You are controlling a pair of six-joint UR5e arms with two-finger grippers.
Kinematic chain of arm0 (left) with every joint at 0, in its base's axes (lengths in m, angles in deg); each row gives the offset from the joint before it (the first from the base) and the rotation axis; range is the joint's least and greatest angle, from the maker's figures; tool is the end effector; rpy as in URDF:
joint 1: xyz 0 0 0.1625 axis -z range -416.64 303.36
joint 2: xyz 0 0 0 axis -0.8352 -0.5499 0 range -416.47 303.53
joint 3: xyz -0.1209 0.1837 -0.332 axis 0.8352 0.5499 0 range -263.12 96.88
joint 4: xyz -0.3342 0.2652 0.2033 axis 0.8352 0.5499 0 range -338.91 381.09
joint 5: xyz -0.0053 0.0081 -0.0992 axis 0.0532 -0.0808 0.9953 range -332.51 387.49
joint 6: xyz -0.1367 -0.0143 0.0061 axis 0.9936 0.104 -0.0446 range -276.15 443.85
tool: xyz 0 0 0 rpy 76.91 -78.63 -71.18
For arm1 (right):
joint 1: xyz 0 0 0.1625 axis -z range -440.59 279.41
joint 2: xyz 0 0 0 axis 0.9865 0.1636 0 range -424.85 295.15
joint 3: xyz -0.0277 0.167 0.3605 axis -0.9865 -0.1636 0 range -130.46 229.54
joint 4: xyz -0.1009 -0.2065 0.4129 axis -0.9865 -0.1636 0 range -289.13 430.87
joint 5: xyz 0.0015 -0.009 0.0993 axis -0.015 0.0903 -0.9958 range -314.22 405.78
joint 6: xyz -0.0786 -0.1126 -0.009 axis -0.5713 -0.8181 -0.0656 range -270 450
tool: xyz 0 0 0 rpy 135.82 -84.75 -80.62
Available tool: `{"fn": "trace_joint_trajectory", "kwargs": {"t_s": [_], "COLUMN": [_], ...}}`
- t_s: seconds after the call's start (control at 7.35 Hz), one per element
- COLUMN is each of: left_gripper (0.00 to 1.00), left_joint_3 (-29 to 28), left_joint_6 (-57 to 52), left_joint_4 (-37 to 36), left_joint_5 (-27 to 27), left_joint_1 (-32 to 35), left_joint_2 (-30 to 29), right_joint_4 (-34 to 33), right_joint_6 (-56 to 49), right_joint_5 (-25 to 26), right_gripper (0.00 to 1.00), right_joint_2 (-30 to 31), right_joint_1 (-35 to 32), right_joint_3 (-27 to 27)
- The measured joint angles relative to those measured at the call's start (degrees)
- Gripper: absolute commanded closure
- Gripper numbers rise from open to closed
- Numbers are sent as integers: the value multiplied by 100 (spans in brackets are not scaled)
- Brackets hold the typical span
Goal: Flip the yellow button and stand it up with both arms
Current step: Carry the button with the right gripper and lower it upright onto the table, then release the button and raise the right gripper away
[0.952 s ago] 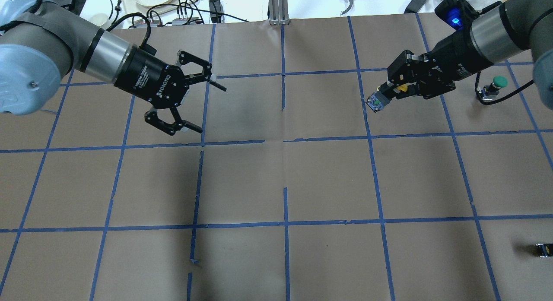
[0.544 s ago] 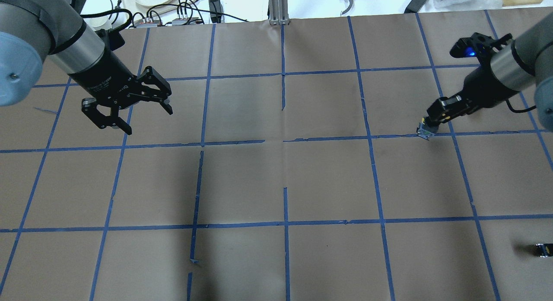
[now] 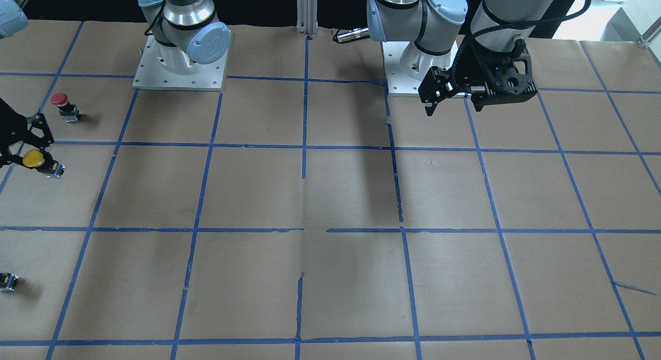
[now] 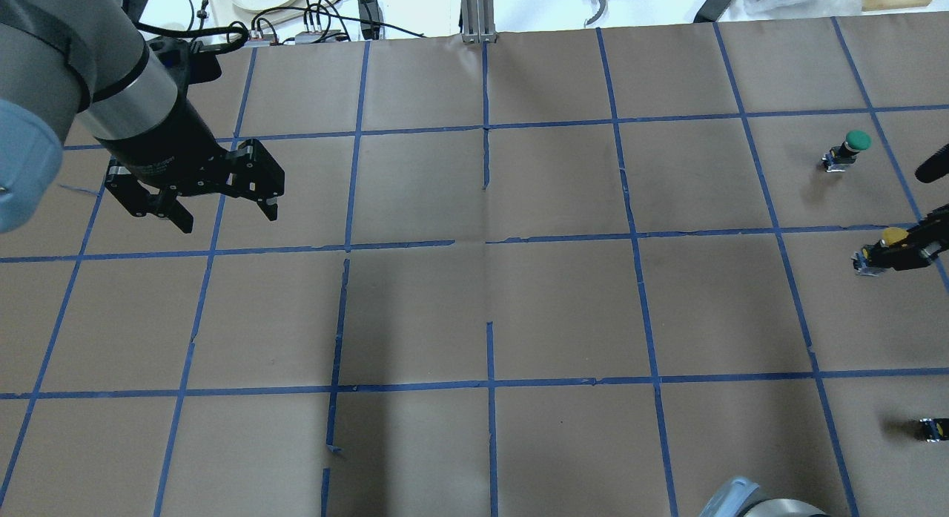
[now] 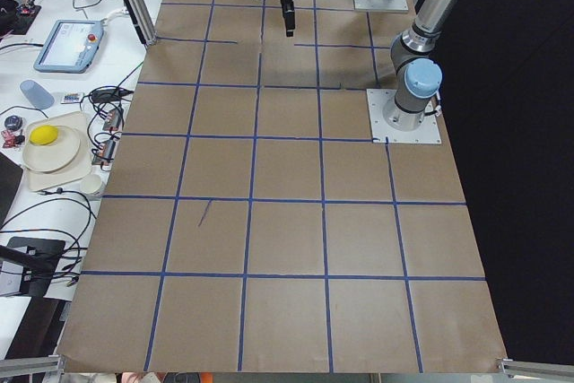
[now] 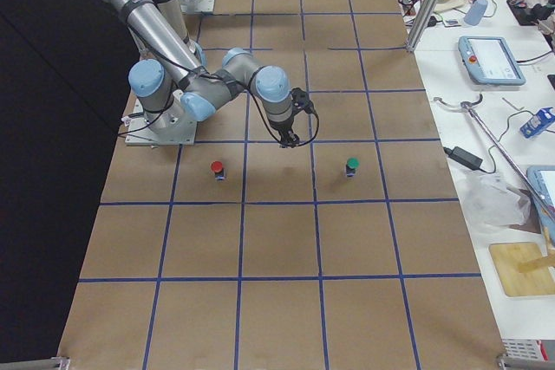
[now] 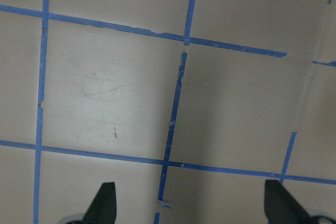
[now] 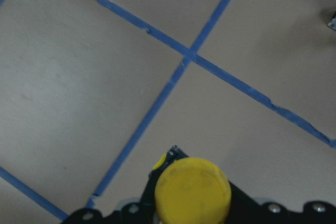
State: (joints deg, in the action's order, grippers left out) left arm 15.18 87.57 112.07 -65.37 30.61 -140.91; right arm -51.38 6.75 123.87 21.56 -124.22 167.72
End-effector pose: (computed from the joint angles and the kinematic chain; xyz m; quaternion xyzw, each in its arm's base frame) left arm -0.1020 -0.5103 0.3936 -0.0556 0.9976 0.0321 0.0252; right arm -0.2584 -0.4699 0.1875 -0.3150 0.9434 -0.0956 0.0405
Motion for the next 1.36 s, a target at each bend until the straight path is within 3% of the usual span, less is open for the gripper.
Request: {"fn": "trace_joint_trajectory", "kwargs": {"t_s": [0.27, 0.54, 0.82, 1.36], "left_gripper": [0, 0, 0, 0], "left_joint_3": [222, 256, 299, 312], "left_joint_6": [-69, -81, -99, -336], "left_joint_4": [-114, -256, -352, -402], "left_joint_5": [-241, -276, -281, -272], "left_joint_1": [30, 33, -41, -135], "left_joint_2": [121, 122, 160, 150], "right_joint_4": [-375, -476, -502, -374], "right_joint_6": [-970, -1291, -1271, -1023], "right_joint_5": [-20, -65, -75, -31], "right_gripper": [83, 80, 0, 0], "right_joint_2": [-507, -790, -870, -665], "right_joint_1": [490, 740, 788, 718], "right_joint_3": [18, 21, 24, -120]}}
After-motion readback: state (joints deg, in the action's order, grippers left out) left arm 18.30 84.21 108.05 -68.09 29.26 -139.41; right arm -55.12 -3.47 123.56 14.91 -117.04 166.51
